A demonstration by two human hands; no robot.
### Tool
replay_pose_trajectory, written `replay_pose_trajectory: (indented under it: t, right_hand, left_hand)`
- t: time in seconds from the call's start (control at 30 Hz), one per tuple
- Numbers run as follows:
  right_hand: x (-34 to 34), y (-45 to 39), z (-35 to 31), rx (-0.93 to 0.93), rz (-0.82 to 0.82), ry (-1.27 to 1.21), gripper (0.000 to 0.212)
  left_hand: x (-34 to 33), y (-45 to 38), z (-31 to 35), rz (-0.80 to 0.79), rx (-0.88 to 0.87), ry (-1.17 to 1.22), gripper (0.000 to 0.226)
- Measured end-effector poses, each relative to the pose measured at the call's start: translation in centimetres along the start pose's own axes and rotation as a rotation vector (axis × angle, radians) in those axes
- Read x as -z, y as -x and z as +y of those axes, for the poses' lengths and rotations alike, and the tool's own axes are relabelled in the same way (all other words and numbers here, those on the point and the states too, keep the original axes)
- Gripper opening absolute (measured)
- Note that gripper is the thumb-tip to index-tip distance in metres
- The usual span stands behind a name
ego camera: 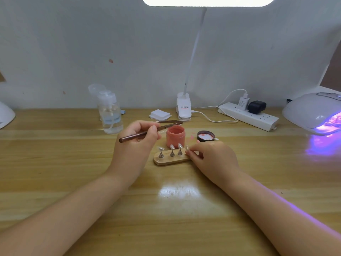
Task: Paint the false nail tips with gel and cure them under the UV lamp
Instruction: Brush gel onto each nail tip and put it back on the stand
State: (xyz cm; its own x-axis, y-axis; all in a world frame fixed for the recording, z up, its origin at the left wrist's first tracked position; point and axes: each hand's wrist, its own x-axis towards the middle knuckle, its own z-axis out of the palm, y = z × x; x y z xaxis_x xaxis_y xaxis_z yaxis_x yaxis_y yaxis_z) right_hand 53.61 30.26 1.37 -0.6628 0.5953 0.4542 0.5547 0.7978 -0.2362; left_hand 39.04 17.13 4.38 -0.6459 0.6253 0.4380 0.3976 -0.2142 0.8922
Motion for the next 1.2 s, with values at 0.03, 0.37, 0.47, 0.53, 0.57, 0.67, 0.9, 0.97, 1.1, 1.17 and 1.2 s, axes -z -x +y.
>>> replay_pose_trajectory:
  t: [0.03, 0.37, 0.47, 0.53, 0.57, 0.67, 0.9, 0.97, 1.1, 1.17, 1.2]
  right_hand:
    - [0.0, 0.0, 0.0, 0.011, 0.018, -0.011, 0.023]
    - [-0.2, 0.5, -0.3, 0.146, 0.239, -0.213, 0.005]
    - [-0.4, 0.4, -0.2, 0.145, 0.254, -0.237, 0.006]
    - [-0.4, 0.4, -0.3, 0.157, 0.27, -0.246, 0.006]
    - [-0.4, 0.4, -0.3, 0.163, 0.275, -0.246, 0.007]
    - [-0.4, 0.4, -0.3, 0.17, 0.276, -0.239, 0.008]
    - [-0.4, 0.4, -0.2, 0.171, 0.231, -0.268, 0.005]
    - [-0.5, 0.4, -0.1, 0.177, 0.218, -0.265, 0.004]
    - [-0.5, 0.4, -0.1, 0.182, 0.231, -0.267, 0.004]
    - [-0.5, 0.4, -0.1, 0.186, 0.243, -0.267, 0.005]
    - [-0.5, 0.5, -0.1, 0.188, 0.249, -0.268, 0.006]
  left_hand:
    - [0.1, -0.6, 0.3, -0.005, -0.027, -0.035, 0.012]
    - [-1.8, -7.8, 3.4, -0.209, 0.108, -0.566, 0.021]
    - [-2.8, -9.1, 3.1, -0.295, 0.115, -0.662, 0.026]
    - [-3.4, -9.5, 2.7, -0.33, 0.138, -0.667, 0.025]
    - [-3.7, -9.6, 2.5, -0.344, 0.16, -0.671, 0.022]
    - [-4.1, -9.5, 1.9, -0.386, 0.23, -0.707, 0.011]
    - [-2.2, -10.4, 1.6, -0.146, 0.418, -0.301, 0.018]
    - [-1.1, -10.3, 1.1, -0.072, 0.511, -0.13, 0.017]
    - [0.3, -9.5, 0.1, -0.058, 0.666, 0.021, 0.015]
    - [0.7, -9.2, -0.2, -0.064, 0.702, 0.023, 0.016]
    - [0.9, -9.1, -0.4, -0.056, 0.705, 0.019, 0.016]
